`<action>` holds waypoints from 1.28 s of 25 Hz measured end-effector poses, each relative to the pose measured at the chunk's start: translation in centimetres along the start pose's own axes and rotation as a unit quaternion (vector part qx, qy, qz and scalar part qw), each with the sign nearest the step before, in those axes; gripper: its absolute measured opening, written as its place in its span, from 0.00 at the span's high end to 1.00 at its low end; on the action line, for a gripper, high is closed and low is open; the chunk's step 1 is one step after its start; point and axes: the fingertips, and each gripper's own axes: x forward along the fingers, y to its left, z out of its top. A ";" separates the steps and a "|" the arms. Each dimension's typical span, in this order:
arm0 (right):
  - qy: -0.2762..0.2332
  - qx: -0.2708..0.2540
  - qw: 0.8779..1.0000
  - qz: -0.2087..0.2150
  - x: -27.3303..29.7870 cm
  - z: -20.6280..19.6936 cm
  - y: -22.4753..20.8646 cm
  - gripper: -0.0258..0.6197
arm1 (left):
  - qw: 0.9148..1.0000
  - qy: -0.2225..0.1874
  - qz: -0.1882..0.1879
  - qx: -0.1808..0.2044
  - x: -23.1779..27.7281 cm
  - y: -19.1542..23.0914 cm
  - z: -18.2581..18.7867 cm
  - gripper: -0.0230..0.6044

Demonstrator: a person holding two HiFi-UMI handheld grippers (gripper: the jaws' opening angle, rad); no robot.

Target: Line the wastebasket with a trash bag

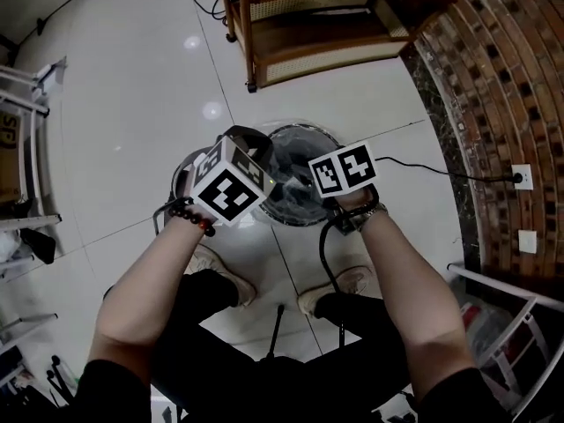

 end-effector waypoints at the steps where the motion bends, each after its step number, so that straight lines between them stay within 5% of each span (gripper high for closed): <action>1: -0.015 -0.004 1.000 -0.005 -1.6 0.3 0.2 0.84 | 1.000 0.000 -0.001 0.004 -0.1 -0.4 -0.2 0.96; 5: -0.074 -0.017 0.997 -0.028 -7.2 1.2 1.0 0.95 | 1.000 0.001 -0.018 0.002 -1.0 -2.5 -0.4 0.96; 13: -0.154 -0.022 0.987 -0.048 -12.5 -0.4 4.1 0.96 | 0.999 -0.011 -0.024 0.030 -3.2 -6.8 1.0 0.96; 32: -0.235 -0.016 0.968 -0.086 -15.0 -4.9 8.1 0.96 | 0.994 -0.082 -0.005 -0.078 -7.2 -13.7 1.7 0.96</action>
